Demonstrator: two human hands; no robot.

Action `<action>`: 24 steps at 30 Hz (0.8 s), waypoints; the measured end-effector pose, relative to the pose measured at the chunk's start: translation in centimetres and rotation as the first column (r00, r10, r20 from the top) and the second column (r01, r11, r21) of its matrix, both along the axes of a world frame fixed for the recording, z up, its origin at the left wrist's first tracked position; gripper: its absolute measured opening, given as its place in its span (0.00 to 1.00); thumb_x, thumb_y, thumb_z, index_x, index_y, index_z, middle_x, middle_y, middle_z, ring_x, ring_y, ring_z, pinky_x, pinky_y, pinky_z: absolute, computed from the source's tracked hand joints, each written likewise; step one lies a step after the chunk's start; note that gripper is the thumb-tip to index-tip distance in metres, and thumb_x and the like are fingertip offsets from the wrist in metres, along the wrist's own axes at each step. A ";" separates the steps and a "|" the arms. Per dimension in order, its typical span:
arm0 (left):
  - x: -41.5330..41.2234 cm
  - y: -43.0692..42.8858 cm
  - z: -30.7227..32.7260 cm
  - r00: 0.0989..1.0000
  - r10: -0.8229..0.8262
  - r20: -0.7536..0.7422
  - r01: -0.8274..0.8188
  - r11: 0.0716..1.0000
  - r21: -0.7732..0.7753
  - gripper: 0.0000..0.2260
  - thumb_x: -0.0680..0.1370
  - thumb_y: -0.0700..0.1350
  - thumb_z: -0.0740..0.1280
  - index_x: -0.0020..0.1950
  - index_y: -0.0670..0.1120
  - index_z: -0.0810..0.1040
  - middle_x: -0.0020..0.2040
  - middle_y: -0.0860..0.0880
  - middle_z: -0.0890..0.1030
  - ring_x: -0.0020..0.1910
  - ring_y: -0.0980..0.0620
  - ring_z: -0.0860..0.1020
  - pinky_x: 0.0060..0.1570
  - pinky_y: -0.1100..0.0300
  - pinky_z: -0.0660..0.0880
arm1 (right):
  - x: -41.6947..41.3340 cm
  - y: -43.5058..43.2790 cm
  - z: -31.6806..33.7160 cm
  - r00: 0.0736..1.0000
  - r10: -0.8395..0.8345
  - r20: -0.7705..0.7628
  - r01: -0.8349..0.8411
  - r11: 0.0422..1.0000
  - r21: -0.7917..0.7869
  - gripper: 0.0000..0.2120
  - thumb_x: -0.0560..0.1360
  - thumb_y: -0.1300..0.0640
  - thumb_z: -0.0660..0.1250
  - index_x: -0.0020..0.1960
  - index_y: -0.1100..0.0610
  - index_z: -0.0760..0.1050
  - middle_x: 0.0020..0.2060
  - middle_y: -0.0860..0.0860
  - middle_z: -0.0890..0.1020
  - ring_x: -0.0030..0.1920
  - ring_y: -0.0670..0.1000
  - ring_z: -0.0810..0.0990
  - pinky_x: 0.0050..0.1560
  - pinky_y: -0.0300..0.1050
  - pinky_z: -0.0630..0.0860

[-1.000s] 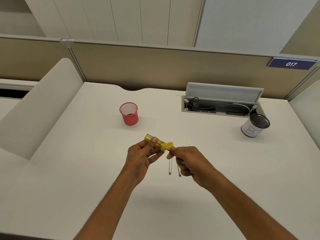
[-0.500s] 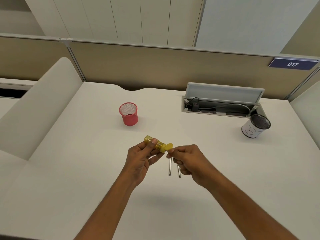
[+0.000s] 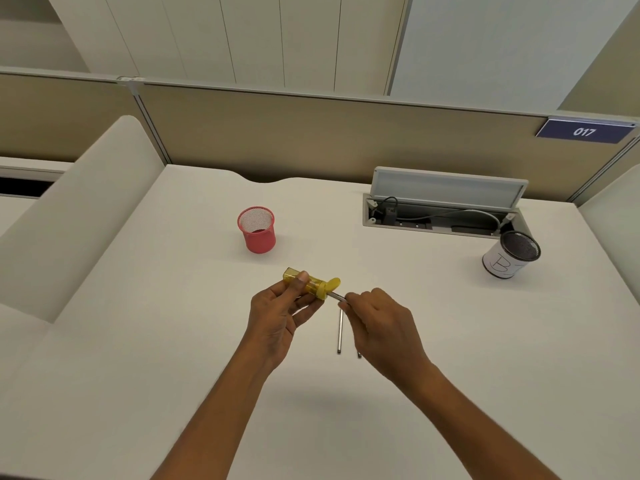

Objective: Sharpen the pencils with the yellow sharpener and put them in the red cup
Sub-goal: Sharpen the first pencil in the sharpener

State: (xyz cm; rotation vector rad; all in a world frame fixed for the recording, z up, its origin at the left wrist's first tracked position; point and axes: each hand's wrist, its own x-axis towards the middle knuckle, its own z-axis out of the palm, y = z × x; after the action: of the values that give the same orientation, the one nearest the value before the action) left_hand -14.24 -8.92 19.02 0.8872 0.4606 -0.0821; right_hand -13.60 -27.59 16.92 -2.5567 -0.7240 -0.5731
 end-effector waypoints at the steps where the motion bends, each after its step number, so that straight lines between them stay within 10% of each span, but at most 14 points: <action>1: -0.1 0.0 -0.1 1.000 -0.010 0.007 0.010 1.000 0.006 0.09 0.74 0.43 0.73 0.49 0.37 0.85 0.47 0.38 0.87 0.47 0.43 0.87 0.46 0.53 0.84 | -0.2 0.3 0.4 0.992 0.006 -0.125 0.013 0.989 0.148 0.15 0.83 0.53 0.63 0.40 0.57 0.78 0.27 0.46 0.70 0.30 0.49 0.66 0.27 0.47 0.65; 4: -0.4 0.0 -0.3 1.000 -0.018 0.014 0.018 1.000 -0.001 0.07 0.78 0.41 0.71 0.50 0.37 0.84 0.48 0.38 0.87 0.47 0.44 0.86 0.47 0.54 0.84 | -0.2 1.2 2.2 0.783 0.130 -0.608 0.254 0.826 0.504 0.17 0.82 0.53 0.67 0.36 0.59 0.81 0.23 0.47 0.64 0.27 0.47 0.61 0.29 0.39 0.60; 9: -0.7 0.2 -0.3 0.999 -0.037 0.038 0.036 0.999 0.033 0.07 0.76 0.42 0.71 0.48 0.38 0.85 0.47 0.39 0.87 0.47 0.44 0.86 0.48 0.54 0.83 | 0.7 0.3 4.6 0.125 0.451 -0.884 0.679 0.610 0.408 0.15 0.81 0.51 0.68 0.40 0.59 0.78 0.28 0.49 0.56 0.29 0.50 0.54 0.28 0.41 0.52; 12: -0.6 0.2 -0.1 1.000 -0.007 0.025 0.006 0.999 0.048 0.07 0.77 0.41 0.71 0.49 0.38 0.85 0.47 0.38 0.87 0.47 0.44 0.87 0.46 0.54 0.84 | 0.2 0.6 3.5 0.446 0.274 -0.852 0.434 0.766 0.474 0.17 0.82 0.48 0.66 0.42 0.58 0.81 0.25 0.46 0.62 0.27 0.48 0.59 0.29 0.40 0.58; 15: -0.4 0.4 0.1 1.000 0.022 0.007 -0.022 0.999 0.045 0.07 0.79 0.40 0.70 0.51 0.37 0.84 0.48 0.38 0.87 0.47 0.43 0.87 0.46 0.53 0.84 | -0.4 0.5 1.7 0.955 0.004 -0.297 0.048 0.985 0.168 0.13 0.82 0.45 0.64 0.51 0.53 0.81 0.31 0.43 0.75 0.31 0.45 0.71 0.31 0.39 0.68; 19: -0.4 0.5 0.2 1.000 0.017 -0.003 -0.017 0.999 0.039 0.07 0.78 0.40 0.71 0.51 0.37 0.84 0.48 0.38 0.87 0.47 0.43 0.87 0.47 0.52 0.84 | 0.1 0.2 -0.1 0.996 0.019 0.091 -0.006 0.990 -0.138 0.13 0.84 0.51 0.62 0.48 0.56 0.80 0.33 0.49 0.74 0.32 0.51 0.70 0.26 0.46 0.65; 24: -0.9 0.6 0.0 0.999 -0.028 0.032 0.026 0.998 0.058 0.07 0.79 0.41 0.70 0.49 0.38 0.85 0.48 0.38 0.87 0.48 0.43 0.87 0.48 0.54 0.84 | -0.7 1.9 2.0 0.823 0.140 -0.550 0.198 0.838 0.508 0.15 0.82 0.53 0.66 0.39 0.58 0.81 0.25 0.53 0.70 0.26 0.46 0.65 0.28 0.38 0.63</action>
State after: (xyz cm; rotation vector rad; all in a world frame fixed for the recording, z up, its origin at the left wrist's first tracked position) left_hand -15.16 -8.30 19.03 0.9504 0.4222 -0.0788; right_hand -14.33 -25.72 18.88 -2.0174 -0.2435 0.0190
